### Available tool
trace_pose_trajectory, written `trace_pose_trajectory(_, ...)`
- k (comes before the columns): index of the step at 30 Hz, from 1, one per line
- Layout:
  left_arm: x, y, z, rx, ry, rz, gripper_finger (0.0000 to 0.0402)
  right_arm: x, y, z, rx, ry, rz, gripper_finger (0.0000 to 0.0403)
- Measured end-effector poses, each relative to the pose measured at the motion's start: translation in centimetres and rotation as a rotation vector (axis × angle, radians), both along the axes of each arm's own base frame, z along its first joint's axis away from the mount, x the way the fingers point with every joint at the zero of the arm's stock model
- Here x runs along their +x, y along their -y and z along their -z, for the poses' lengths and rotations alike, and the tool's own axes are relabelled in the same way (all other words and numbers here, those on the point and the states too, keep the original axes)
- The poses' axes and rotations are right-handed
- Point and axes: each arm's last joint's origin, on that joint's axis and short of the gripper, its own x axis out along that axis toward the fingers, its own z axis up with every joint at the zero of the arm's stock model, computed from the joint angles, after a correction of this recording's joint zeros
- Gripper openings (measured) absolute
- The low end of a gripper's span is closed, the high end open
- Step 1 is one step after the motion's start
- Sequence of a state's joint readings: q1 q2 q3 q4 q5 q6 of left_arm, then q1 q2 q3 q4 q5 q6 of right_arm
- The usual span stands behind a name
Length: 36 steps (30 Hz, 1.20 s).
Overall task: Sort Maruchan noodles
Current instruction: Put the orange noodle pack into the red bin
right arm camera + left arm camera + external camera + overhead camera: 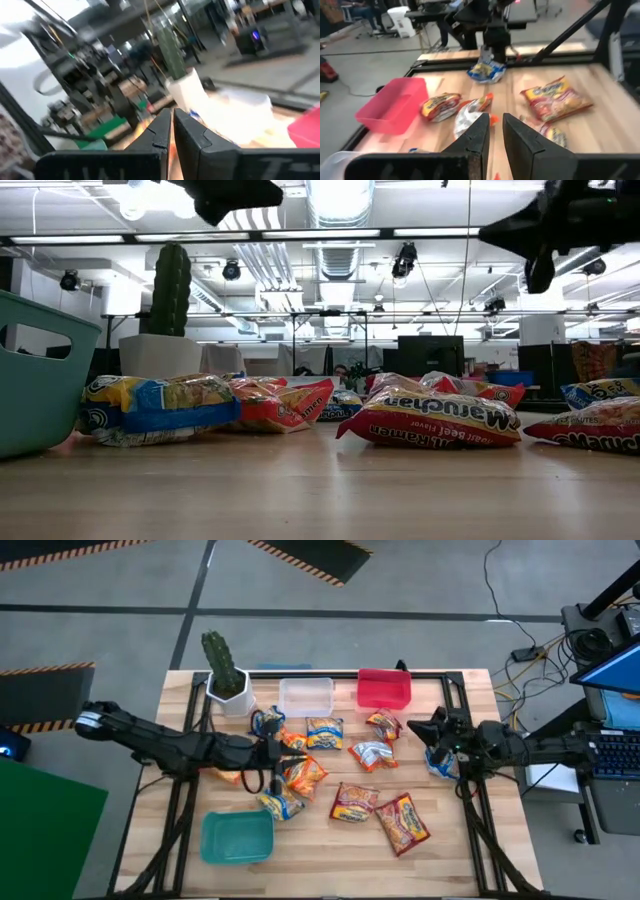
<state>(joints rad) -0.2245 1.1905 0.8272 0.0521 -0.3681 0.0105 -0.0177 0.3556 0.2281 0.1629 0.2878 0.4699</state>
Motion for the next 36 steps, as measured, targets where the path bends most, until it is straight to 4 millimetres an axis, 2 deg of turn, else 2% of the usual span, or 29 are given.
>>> trace_pose_trajectory(9, 0.5, 0.0, -1.4, 0.204, -0.075, 0.052, 0.0037, 4.4, 0.1, -2.6, 0.154, -0.358, 0.029, 0.0013)
trace_pose_trajectory(16, -0.6, -0.4, -2.4, 0.267, -0.061, 0.055, 0.0037, 7.9, 0.1, -3.2, 0.255, -0.673, 0.071, 0.0013)
trace_pose_trajectory(18, -1.1, -0.5, -2.8, 0.272, -0.055, 0.033, 0.0037, 9.1, 0.0, -3.9, 0.288, -0.717, 0.056, 0.0013)
trace_pose_trajectory(21, -1.9, -0.9, -3.0, 0.291, -0.082, -0.027, 0.0037, 10.6, -0.1, -3.5, 0.324, -0.875, 0.042, 0.0013)
trace_pose_trajectory(28, -3.0, -1.4, -3.0, 0.284, -0.125, -0.117, 0.0037, 14.4, -0.3, -3.8, 0.348, -1.119, 0.046, 0.0013)
trace_pose_trajectory(32, -3.2, -1.4, -2.7, 0.284, -0.15, -0.122, 0.0037, 16.7, -0.2, -4.0, 0.327, -1.194, 0.049, 0.0013)
trace_pose_trajectory(36, -3.3, -1.4, -2.5, 0.28, -0.17, -0.124, 0.0037, 18.9, -0.3, -3.3, 0.324, -1.3, -0.007, 0.0026)
